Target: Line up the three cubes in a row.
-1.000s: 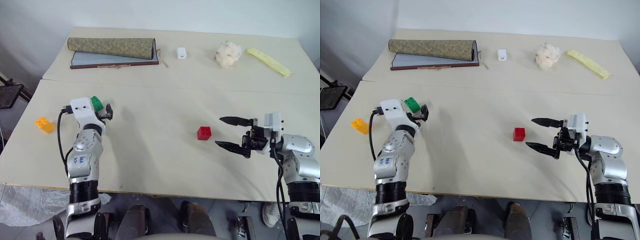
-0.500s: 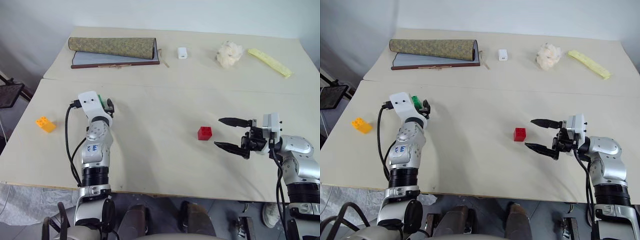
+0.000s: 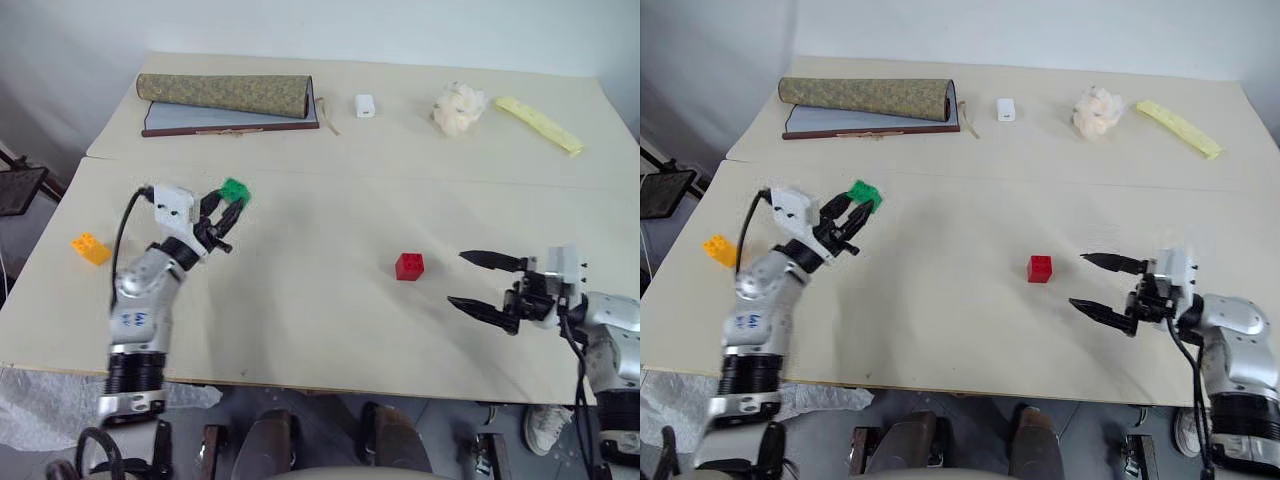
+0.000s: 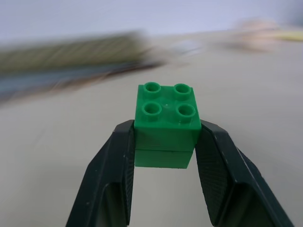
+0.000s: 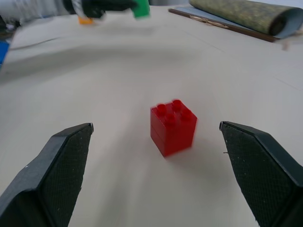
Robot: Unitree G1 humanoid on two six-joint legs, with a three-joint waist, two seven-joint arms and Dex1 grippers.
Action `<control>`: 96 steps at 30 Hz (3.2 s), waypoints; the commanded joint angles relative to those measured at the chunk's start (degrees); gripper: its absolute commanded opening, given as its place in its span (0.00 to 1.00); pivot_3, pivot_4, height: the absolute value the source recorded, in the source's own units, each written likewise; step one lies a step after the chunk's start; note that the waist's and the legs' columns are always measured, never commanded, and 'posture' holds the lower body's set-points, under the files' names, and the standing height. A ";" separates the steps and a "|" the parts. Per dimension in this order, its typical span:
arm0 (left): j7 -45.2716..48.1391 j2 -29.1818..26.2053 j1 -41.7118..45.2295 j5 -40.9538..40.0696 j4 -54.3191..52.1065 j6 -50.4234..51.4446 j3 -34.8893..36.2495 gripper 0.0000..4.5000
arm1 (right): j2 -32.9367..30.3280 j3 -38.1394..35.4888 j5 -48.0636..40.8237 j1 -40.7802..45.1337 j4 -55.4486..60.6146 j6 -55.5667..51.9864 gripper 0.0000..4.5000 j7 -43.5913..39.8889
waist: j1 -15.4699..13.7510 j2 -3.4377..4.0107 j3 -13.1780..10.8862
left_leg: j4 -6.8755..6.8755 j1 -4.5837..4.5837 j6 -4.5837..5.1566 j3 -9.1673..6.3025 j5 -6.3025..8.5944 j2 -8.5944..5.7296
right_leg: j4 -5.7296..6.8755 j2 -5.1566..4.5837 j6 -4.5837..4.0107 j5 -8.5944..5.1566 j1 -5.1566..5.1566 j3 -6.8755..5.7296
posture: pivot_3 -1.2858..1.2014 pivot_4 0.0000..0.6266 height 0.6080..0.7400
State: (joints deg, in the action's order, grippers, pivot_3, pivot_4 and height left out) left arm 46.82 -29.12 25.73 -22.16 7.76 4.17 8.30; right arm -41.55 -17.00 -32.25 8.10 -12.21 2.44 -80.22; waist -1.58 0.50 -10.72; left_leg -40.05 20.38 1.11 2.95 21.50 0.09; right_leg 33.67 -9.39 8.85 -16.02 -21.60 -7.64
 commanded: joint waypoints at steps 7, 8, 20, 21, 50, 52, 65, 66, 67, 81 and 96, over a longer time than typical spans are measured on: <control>35.11 2.44 21.14 5.42 30.11 -17.05 -13.59 0.33 | -2.19 -7.06 -3.86 -9.15 10.19 -4.46 1.00 3.12 | -0.02 -0.02 -0.02 | 0.00 -0.05 0.02 0.09 -0.01 0.00 | 0.07 0.04 0.01 0.00 0.02 0.00 | 0.52 0.24 1.00; 36.57 4.40 23.89 6.95 34.94 -19.42 -14.77 0.33 | -2.20 -7.63 -4.13 -10.30 11.46 -4.82 1.00 3.52 | -0.13 -0.02 -0.01 | -0.01 -0.03 0.03 0.09 -0.02 -0.02 | 0.04 0.04 0.02 0.00 0.02 -0.01 | 0.52 0.24 1.00; 33.94 14.95 36.42 17.66 61.30 -30.65 -16.24 0.33 | -3.38 -12.70 -5.89 -18.51 19.30 -8.70 1.00 5.40 | 0.17 -0.17 -0.10 | 0.07 0.16 0.19 0.21 0.04 -0.06 | -0.12 0.02 0.13 0.06 -0.16 0.01 | 0.52 0.24 1.00; 33.31 15.15 36.59 18.14 61.72 -30.96 -16.08 0.33 | -3.33 -12.71 -5.95 -18.71 19.70 -8.87 1.00 5.63 | 0.14 -0.19 -0.11 | 0.05 0.16 0.19 0.21 0.04 -0.06 | -0.11 0.01 0.15 0.07 -0.16 0.02 | 0.52 0.24 1.00; 10.97 1.29 -13.81 -4.03 -8.03 -4.51 16.41 1.00 | 5.98 8.18 -5.83 5.66 16.38 -11.42 1.00 4.05 | 1.71 -0.17 -0.10 | -0.11 0.24 0.20 -0.48 0.04 0.11 | 0.10 -0.09 0.17 0.09 -0.31 0.04 | 0.52 0.24 1.00; 1.62 5.31 -25.84 -5.80 -17.34 -3.24 24.88 1.00 | 7.42 10.12 -4.72 8.29 14.35 -10.10 1.00 2.78 | 1.80 -0.17 -0.10 | -0.08 0.18 0.19 -0.49 0.05 0.29 | 0.07 -0.12 0.17 0.09 -0.27 0.09 | 0.52 0.24 1.00; -19.83 21.45 -51.90 -10.80 -17.22 -11.09 44.40 1.00 | 10.16 13.63 -3.88 11.90 12.82 -9.86 1.00 0.31 | 0.21 -0.24 -0.08 | -0.12 -0.05 0.12 -0.52 0.16 0.34 | -0.01 -0.10 0.07 0.05 0.04 0.02 | 0.52 0.24 1.00; -20.22 21.44 -52.05 -10.53 -16.83 -11.65 44.27 1.00 | 10.14 13.65 -3.85 11.92 12.75 -9.87 1.00 0.22 | 0.24 -0.23 -0.08 | -0.11 -0.05 0.13 -0.50 0.17 0.34 | -0.02 -0.10 0.07 0.05 0.03 0.02 | 0.52 0.24 1.00; -20.61 21.48 -52.18 -10.26 -16.98 -11.91 43.70 1.00 | 10.13 13.65 -3.86 12.04 12.64 -10.00 1.00 0.17 | 0.26 -0.23 -0.08 | -0.11 -0.05 0.13 -0.49 0.17 0.35 | -0.02 -0.10 0.07 0.05 0.03 0.03 | 0.52 0.24 1.00; -59.99 18.82 -28.49 -2.10 -28.16 17.72 31.21 1.00 | 10.01 14.28 -3.17 12.24 12.54 -11.57 1.00 0.28 | 0.94 -0.25 -0.04 | 0.01 -0.12 0.10 -0.40 0.20 0.07 | 0.06 -0.03 0.05 0.04 -0.03 0.12 | 0.52 0.24 1.00; -64.13 13.18 -10.55 4.22 -9.82 18.98 26.27 0.91 | 9.90 13.73 -3.39 9.53 15.93 -12.76 1.00 2.33 | 0.25 -0.27 -0.03 | -0.03 -0.09 0.09 -0.43 0.19 0.01 | 0.04 0.00 0.04 0.03 -0.02 0.07 | 0.52 0.24 1.00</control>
State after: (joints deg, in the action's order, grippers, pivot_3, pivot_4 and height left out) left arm -17.72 -14.79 14.97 -18.76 -2.25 24.64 34.59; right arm -31.18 -2.49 -34.75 18.20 1.53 -10.15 -78.18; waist -1.33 0.23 -10.76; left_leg -40.08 20.29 1.19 2.52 21.69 0.10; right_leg 33.71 -9.39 8.89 -15.98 -21.63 -7.57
